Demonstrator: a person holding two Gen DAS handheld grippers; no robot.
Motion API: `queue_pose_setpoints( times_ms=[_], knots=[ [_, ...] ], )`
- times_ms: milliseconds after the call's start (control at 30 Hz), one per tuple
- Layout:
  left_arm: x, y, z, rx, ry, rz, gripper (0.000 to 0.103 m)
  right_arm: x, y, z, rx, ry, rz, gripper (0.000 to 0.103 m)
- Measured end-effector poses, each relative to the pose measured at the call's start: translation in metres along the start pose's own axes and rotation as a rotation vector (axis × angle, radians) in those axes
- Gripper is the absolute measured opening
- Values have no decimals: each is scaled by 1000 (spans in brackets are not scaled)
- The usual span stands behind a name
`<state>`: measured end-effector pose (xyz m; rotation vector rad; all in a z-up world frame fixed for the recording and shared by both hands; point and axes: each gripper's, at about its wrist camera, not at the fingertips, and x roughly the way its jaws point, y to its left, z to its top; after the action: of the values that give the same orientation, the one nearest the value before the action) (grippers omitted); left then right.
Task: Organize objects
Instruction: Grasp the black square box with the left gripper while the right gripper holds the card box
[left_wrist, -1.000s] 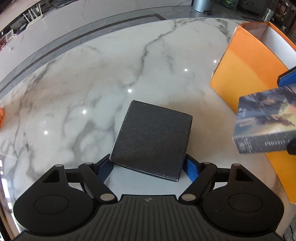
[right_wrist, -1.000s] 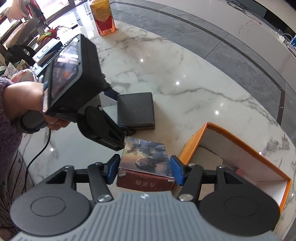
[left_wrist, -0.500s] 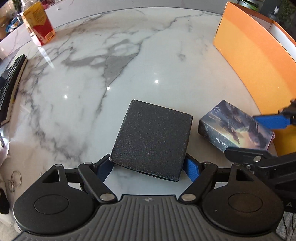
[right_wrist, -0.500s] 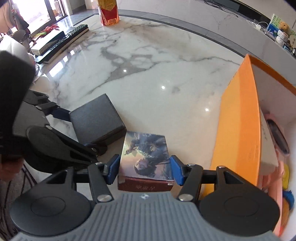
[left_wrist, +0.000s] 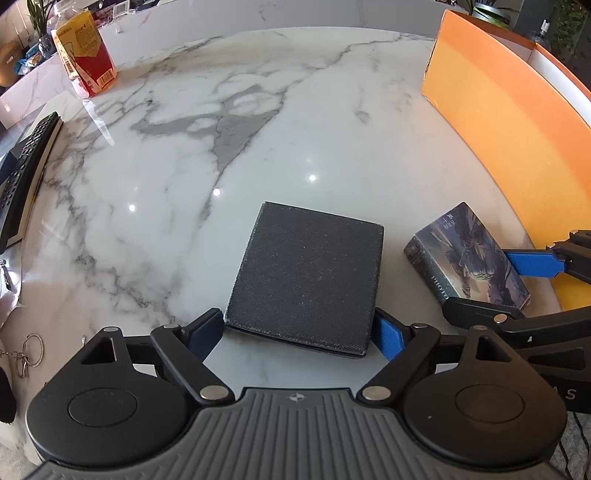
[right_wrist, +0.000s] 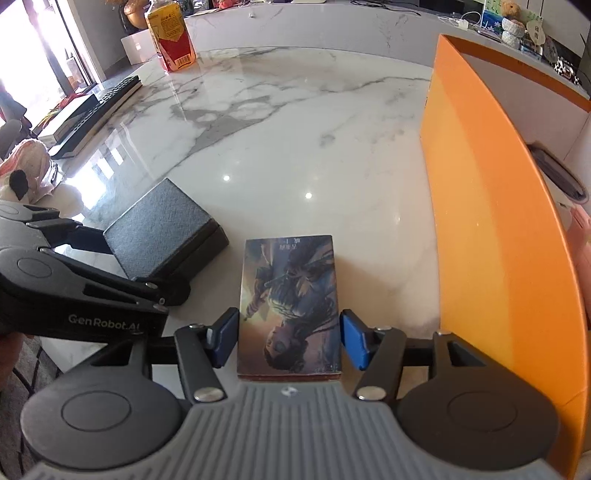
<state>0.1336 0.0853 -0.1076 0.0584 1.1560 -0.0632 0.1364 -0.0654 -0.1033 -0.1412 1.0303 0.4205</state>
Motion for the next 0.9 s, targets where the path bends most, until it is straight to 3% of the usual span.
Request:
queue_pose_setpoints(
  times_ms=[100,233,367,433,567,600,667,900],
  knots=[
    [-2,-1,-1,10,-10,22,101,5,-2,-2,-10,-17,-14,73],
    [-3,-2,-2,16,-25,40,101,5,0,-3,-32,-29,-33,74],
    [1,6,2,-23,-18,-27,103,10,9,-6,-115,-43,-47,83],
    [4,2,4,23,-24,-21,103,10,11,-8,-124,-63,-32,81],
    [4,1,3,37,-33,-31,103,8,14,-10,-141,-117,-24,61],
    [3,1,2,43,-44,-35,103,8,13,-10,-131,-122,-20,60],
    [0,1,0,50,-83,-41,93,8,13,-11,-135,-131,-20,59],
    [-1,4,2,-2,-97,-29,92,7,7,-10,-79,-141,-10,59]
  ],
)
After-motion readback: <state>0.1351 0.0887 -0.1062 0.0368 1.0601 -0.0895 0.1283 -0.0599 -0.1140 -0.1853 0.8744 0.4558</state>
